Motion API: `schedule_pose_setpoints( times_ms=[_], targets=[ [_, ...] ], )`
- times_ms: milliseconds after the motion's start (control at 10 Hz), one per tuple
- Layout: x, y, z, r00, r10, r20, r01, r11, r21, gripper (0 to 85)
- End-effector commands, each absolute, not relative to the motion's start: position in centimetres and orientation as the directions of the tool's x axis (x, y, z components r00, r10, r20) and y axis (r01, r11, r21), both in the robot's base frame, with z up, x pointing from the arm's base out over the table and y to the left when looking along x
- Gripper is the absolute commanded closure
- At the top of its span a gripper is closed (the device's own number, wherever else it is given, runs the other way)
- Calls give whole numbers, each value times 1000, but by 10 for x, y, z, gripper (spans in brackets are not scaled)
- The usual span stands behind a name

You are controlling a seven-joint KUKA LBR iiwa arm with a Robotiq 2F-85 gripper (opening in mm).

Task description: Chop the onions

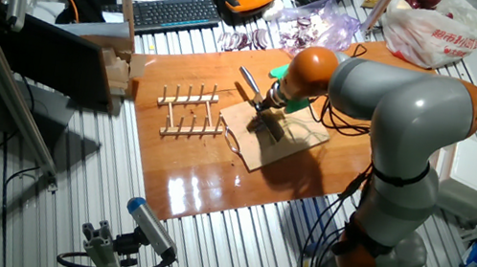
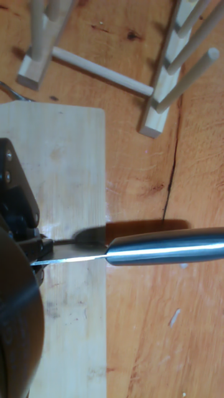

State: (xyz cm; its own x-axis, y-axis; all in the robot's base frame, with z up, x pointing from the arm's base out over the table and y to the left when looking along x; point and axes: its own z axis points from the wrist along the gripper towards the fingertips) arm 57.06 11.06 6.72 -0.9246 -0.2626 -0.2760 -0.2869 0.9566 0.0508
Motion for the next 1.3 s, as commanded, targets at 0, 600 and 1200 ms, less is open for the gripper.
schedule_pose_setpoints(
  times_ms=[0, 600, 1200],
  targets=[
    [571, 115, 63, -925, -263, -275, -288, 956, 52, 850],
    [574, 117, 95, -935, -272, -229, -289, 956, 44, 850],
    [560, 104, 80, -928, -278, -249, -301, 952, 58, 850]
  ],
)
